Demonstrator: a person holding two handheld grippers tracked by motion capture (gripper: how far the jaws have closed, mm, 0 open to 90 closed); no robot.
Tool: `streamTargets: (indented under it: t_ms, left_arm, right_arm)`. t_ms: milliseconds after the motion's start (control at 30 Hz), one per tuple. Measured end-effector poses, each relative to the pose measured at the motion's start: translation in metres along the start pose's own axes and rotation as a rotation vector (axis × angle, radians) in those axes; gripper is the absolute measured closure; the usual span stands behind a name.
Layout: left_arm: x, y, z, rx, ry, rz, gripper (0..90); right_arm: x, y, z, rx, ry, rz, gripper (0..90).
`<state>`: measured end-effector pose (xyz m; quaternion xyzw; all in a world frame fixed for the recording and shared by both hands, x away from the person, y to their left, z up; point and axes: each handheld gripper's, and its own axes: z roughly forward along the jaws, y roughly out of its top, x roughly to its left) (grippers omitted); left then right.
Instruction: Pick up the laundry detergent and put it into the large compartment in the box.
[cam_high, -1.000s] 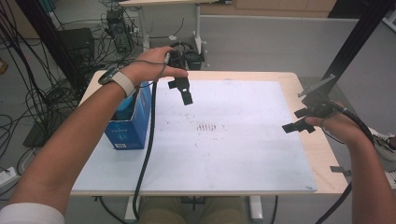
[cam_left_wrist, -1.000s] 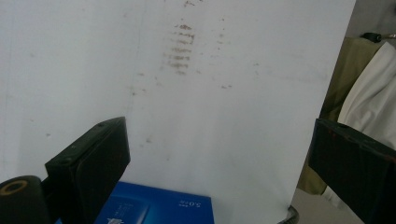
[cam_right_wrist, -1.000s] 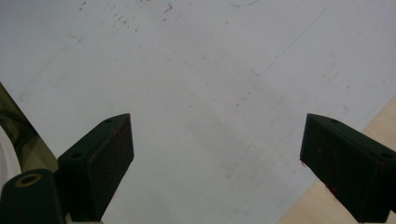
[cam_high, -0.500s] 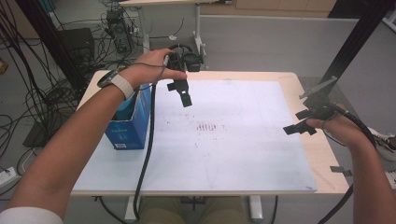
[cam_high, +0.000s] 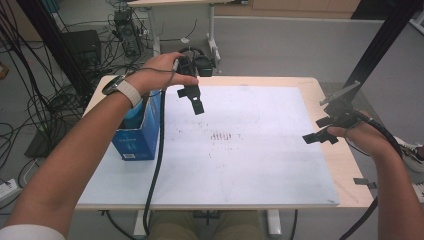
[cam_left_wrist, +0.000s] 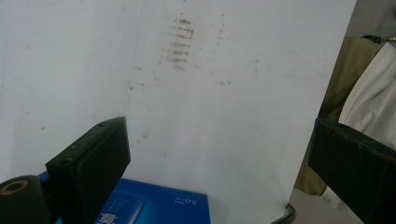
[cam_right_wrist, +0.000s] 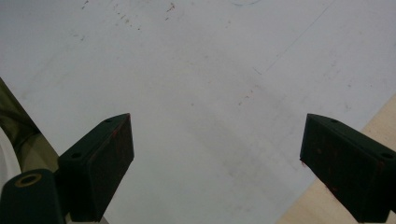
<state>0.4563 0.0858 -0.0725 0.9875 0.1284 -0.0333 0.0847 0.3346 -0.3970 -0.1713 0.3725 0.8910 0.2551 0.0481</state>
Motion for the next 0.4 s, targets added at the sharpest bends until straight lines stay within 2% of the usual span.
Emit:
streamTargets:
  t_ms: [267,333,400]
  left_arm:
    - [0.0005,-0.002,0.0018,-0.005,-0.002,-0.012,6.1]
    - [0.0008,-0.0033,0.002,-0.01,-0.002,-0.023,6.0]
    - [0.0017,-0.0048,0.002,-0.014,0.0,-0.052,5.8]
  right_arm:
    - [0.0003,-0.0004,0.0011,-0.001,0.001,-0.001,9.8]
    - [0.001,-0.0019,0.0011,-0.005,-0.001,0.002,9.7]
    - [0.0015,-0.0035,0.0015,-0.009,-0.001,0.001,9.6]
